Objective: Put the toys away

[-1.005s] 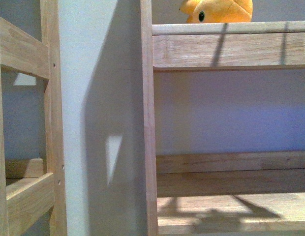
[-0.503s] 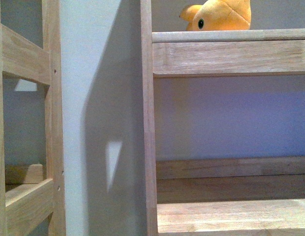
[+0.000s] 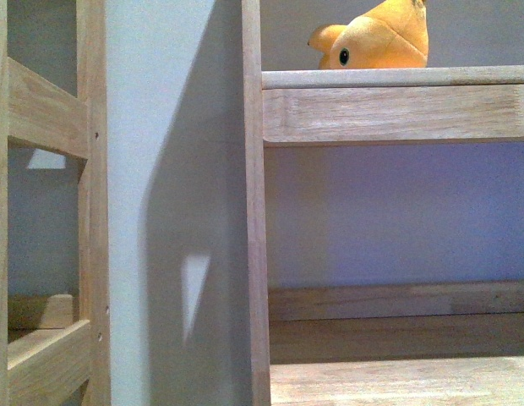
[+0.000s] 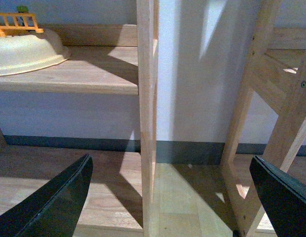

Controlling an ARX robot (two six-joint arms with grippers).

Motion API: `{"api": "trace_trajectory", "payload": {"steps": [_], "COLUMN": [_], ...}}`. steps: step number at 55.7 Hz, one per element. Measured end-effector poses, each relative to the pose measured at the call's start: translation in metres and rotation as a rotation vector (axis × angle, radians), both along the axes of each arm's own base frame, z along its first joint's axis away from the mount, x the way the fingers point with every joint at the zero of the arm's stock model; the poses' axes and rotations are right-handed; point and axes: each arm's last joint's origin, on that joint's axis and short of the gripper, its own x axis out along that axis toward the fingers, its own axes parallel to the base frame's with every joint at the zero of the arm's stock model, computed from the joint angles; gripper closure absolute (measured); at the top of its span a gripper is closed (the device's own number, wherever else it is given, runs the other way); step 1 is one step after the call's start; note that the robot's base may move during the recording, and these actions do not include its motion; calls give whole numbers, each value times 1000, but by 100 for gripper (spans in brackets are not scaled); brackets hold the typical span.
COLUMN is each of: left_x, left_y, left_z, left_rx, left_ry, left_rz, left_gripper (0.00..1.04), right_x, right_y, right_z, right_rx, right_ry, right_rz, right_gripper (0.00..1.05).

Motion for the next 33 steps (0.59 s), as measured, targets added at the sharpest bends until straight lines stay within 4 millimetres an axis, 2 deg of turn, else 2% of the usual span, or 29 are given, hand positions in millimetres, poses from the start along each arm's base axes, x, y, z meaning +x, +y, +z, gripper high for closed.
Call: {"api": "trace_trajectory", "payload": {"steps": [4, 20, 26, 33], "left_x": [0, 0, 0, 0], "left_y": [0, 0, 0, 0], "left_z": [0, 0, 0, 0], "left_rx": [0, 0, 0, 0], "left_ry": [0, 0, 0, 0], "left_rz": [0, 0, 0, 0], "left_gripper": [6, 6, 6, 6], "right_x": [1, 0, -1, 0], "right_y": [2, 1, -2, -7], "right_z": [-9, -9, -16, -25], "right_rx": [-10, -8, -115, -141], "right_ry": [26, 25, 114, 121], "right_rz": [9, 24, 220, 291], "right_gripper": [7, 7, 24, 42]}}
